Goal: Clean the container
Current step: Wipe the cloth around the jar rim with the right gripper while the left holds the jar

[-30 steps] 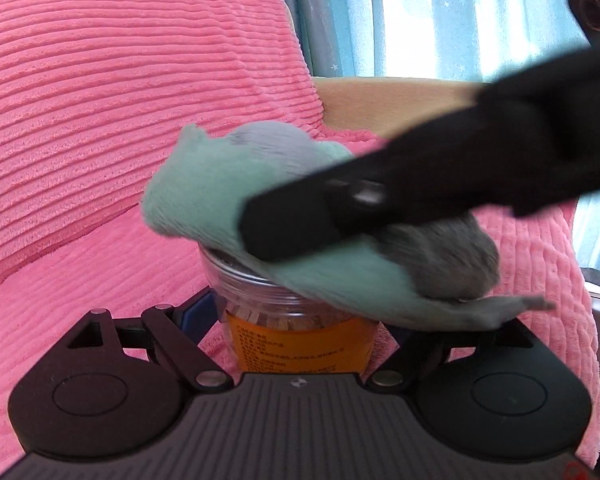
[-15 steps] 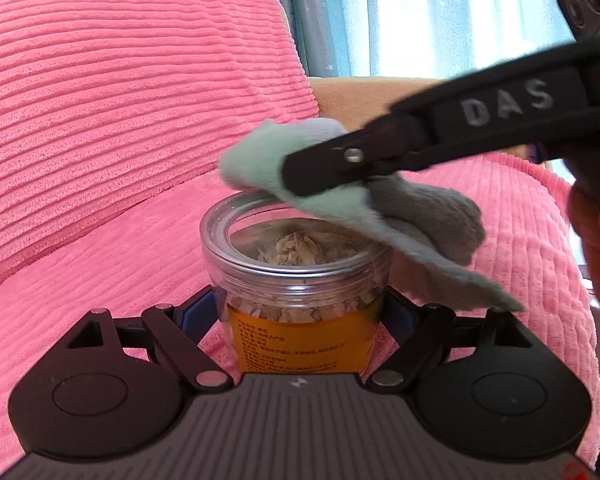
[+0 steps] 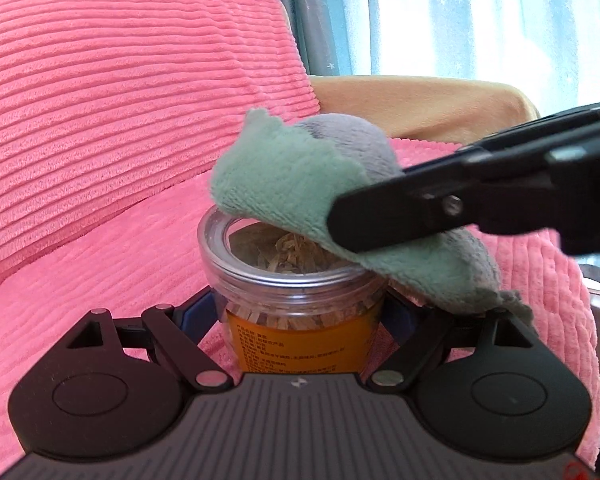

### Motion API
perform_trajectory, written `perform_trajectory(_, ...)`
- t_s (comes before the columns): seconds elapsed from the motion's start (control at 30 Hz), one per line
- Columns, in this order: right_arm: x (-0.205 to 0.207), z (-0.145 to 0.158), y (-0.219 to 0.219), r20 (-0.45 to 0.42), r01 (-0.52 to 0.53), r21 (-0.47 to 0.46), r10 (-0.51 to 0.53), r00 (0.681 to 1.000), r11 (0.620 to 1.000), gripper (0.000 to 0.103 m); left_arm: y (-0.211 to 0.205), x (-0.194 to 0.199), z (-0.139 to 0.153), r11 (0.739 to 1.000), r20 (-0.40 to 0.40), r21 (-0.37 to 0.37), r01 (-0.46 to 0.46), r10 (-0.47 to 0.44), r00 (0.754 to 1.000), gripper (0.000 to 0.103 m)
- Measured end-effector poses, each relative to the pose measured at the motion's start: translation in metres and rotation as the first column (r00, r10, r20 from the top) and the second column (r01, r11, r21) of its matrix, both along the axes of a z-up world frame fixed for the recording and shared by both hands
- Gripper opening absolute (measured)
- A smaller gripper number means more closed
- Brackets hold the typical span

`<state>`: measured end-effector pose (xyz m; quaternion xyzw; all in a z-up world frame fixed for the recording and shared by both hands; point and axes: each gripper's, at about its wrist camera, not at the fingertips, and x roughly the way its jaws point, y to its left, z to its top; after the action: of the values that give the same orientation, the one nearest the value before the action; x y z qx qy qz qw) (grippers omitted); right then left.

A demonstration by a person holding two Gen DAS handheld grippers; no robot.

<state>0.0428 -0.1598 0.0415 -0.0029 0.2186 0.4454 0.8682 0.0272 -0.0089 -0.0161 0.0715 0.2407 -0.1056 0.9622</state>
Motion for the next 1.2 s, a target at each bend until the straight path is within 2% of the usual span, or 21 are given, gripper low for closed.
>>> perform_trajectory(0.23, 0.015, -0.003, 0.015, 0.033, 0.045, -0.002, -0.045, 0.998, 0.999, 0.005, 0.001, -0.001, 0.001, 1.000, -0.003, -0.006, -0.003, 0.003, 1.000, 0.085)
perform_trajectory(0.53, 0.020, -0.004, 0.008, 0.038, 0.119, -0.008, -0.119, 0.992, 0.993, 0.005, 0.001, -0.001, 0.001, 1.000, -0.010, -0.006, 0.001, -0.001, 1.000, 0.085)
perform_trajectory(0.77, 0.009, -0.002, 0.000, 0.035, 0.126, -0.016, -0.126, 0.991, 0.992, 0.006, -0.001, -0.002, 0.000, 1.000, -0.012, -0.007, -0.002, 0.002, 1.000, 0.085)
perform_trajectory(0.97, -0.005, -0.002, -0.001, 0.025, 0.086, -0.008, -0.086, 0.996, 0.996, 0.006, -0.005, -0.003, 0.000, 1.000, -0.011, -0.017, -0.019, 0.018, 1.000, 0.085)
perform_trajectory(1.2, 0.004, -0.004, 0.010, 0.001, 0.062, 0.022, -0.062, 0.998, 0.998, 0.006, -0.002, -0.004, -0.001, 1.000, -0.015, -0.020, -0.024, 0.023, 1.000, 0.085)
